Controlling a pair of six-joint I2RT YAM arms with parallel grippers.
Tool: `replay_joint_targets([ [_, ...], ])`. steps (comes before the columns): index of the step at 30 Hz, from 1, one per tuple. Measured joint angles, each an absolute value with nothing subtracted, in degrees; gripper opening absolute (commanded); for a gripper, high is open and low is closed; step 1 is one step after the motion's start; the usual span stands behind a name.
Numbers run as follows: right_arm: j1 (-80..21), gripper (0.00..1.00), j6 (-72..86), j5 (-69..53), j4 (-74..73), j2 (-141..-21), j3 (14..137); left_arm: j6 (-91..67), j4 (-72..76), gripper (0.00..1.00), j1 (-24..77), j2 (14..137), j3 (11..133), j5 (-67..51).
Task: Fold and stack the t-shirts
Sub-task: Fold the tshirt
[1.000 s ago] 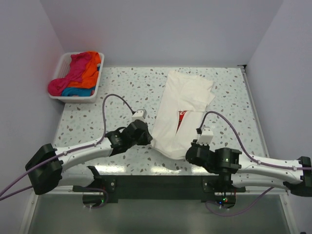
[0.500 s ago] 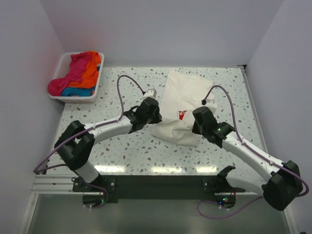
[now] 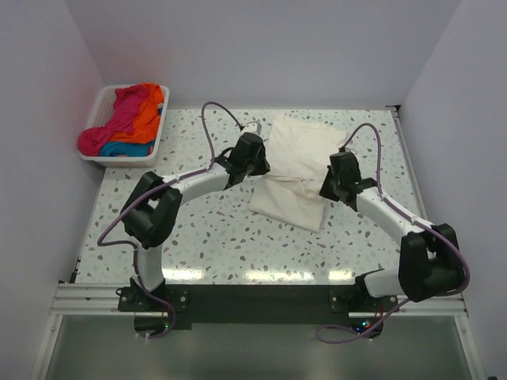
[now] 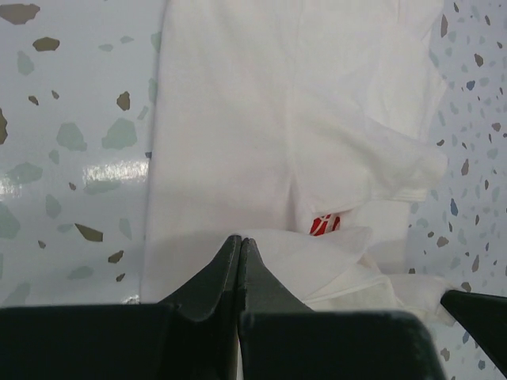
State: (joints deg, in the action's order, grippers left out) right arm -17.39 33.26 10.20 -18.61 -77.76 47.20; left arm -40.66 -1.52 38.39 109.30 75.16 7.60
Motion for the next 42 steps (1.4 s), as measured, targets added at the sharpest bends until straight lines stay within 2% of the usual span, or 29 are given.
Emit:
replay_joint_targets([
  [6,-11.3,0.00,32.9,5.9,-15.4,-84.5,49.5,-39.2,-1.7,0.00,36.3,115.4,81.4,5.2],
  [7,-10.5,0.00,32.9,5.2,-15.1,-85.5,50.0,-39.0,-1.8,0.04,36.0,116.6,82.7,4.7],
  [8,-9.7,0.03,32.8,4.5,-14.9,-87.0,50.7,-38.7,-2.0,0.18,35.7,117.9,84.2,4.4],
  [9,-8.9,0.10,32.6,3.7,-14.9,-88.5,51.7,-38.1,-1.9,0.24,35.4,118.9,85.2,3.9],
  [10,-8.1,0.22,32.4,3.1,-14.9,-90.0,52.9,-37.9,-1.7,0.30,35.0,119.6,85.6,3.2],
  [11,-7.4,0.32,32.3,2.4,-14.9,-91.4,54.1,-37.7,-1.5,0.45,34.5,120.0,85.7,2.7],
  [12,-6.7,0.53,32.0,2.0,-15.0,-92.4,55.0,-37.4,-1.4,0.52,33.9,120.1,85.7,2.1],
  [14,-5.6,0.65,30.9,1.6,-15.5,-92.9,56.7,-37.1,-1.1,0.60,32.5,120.0,85.6,1.2],
  [15,-5.3,0.75,30.2,1.5,-15.9,-92.8,57.4,-36.9,-0.4,0.62,31.6,119.7,85.1,0.9],
  [16,-5.0,0.77,29.9,1.5,-16.4,-92.6,58.3,-36.8,0.5,0.63,30.7,118.8,83.9,0.7],
  [19,-4.9,0.77,28.8,1.5,-17.0,-90.4,59.8,-36.8,0.8,0.60,28.7,115.1,80.0,0.6],
  [23,-8.0,0.71,28.6,2.7,-17.7,-84.7,58.8,-37.3,1.6,0.41,29.0,109.4,75.9,1.3],
  [29,-18.6,0.57,30.1,3.9,-15.7,-80.7,52.6,-37.9,3.9,0.28,36.3,106.2,72.5,3.3],
  [36,-21.8,0.49,32.6,3.9,-13.6,-90.8,47.9,-38.4,6.4,0.22,41.9,112.1,72.4,2.7],
  [42,-22.4,0.49,33.5,4.7,-9.5,-92.9,48.3,-41.2,5.8,0.18,42.2,115.0,67.5,5.1],
])
